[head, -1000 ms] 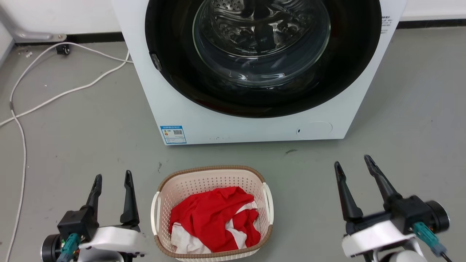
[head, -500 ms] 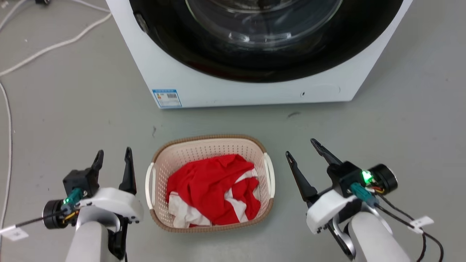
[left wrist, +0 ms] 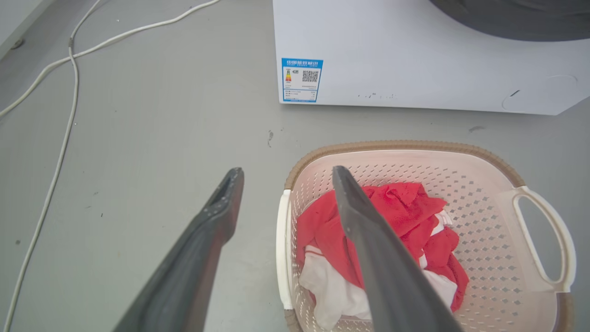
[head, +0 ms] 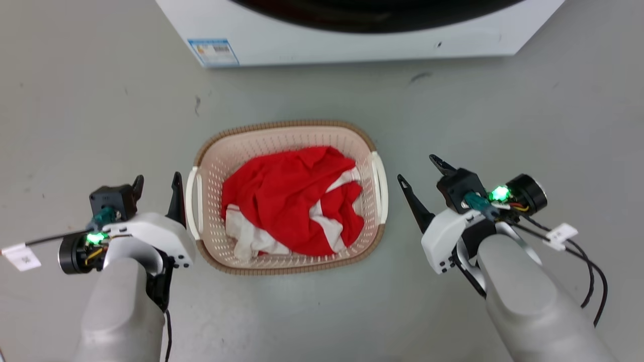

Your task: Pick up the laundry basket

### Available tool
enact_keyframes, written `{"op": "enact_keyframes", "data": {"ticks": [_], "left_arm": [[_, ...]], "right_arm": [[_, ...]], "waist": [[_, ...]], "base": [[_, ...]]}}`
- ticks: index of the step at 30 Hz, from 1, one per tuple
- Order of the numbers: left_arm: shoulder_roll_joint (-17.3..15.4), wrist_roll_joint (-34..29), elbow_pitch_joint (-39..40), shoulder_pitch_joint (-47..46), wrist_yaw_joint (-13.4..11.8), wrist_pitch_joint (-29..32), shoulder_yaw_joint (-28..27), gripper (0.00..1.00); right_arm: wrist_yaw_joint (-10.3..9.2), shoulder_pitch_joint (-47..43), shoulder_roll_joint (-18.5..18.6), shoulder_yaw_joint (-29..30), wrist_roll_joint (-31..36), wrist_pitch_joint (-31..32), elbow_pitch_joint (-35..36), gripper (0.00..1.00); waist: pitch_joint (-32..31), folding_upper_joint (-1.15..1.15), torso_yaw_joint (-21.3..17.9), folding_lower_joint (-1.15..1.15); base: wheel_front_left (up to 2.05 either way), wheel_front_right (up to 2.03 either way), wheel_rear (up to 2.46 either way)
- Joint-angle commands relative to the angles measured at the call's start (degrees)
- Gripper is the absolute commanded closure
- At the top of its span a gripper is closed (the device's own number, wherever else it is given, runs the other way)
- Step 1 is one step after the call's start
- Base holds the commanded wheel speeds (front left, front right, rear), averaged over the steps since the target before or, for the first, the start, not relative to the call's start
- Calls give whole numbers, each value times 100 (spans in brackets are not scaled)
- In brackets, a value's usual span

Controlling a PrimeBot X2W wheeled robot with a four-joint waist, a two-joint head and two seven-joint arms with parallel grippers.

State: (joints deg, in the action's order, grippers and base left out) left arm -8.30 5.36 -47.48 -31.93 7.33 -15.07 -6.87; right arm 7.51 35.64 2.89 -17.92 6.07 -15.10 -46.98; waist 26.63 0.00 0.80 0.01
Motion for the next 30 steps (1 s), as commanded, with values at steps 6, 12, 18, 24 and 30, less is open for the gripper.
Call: {"op": "enact_keyframes", "data": {"ticks": [6,12,18,24,30], "left_arm": [[-140,-11,-789,-700,9,-16,83,0],[-218,52,-1440,-1206,14,-16,188,0],[-214,161,-1678,-1534,16,-16,289,0],[-160,265,-1889,-1768,17,-16,464,0],[-97,372,-2047,-1971,18,-16,662,0]], "right_arm": [[-5,759,-1,-168,-141,-11,-837,0],[-5,1221,-1,-287,-248,-11,-1304,0],[-4,1521,-1,-486,-449,-10,-1588,0],[-4,1723,-1,-733,-674,-10,-1833,0],[-4,1937,-1,-918,-811,62,-2118,0]], "waist": [[718,0,76,-1],[1155,0,121,-1],[1488,0,167,-1],[1751,0,238,-1],[2009,0,319,-1]], "base": [[0,0,0],[0,0,0],[0,0,0],[0,0,0],[0,0,0]]}}
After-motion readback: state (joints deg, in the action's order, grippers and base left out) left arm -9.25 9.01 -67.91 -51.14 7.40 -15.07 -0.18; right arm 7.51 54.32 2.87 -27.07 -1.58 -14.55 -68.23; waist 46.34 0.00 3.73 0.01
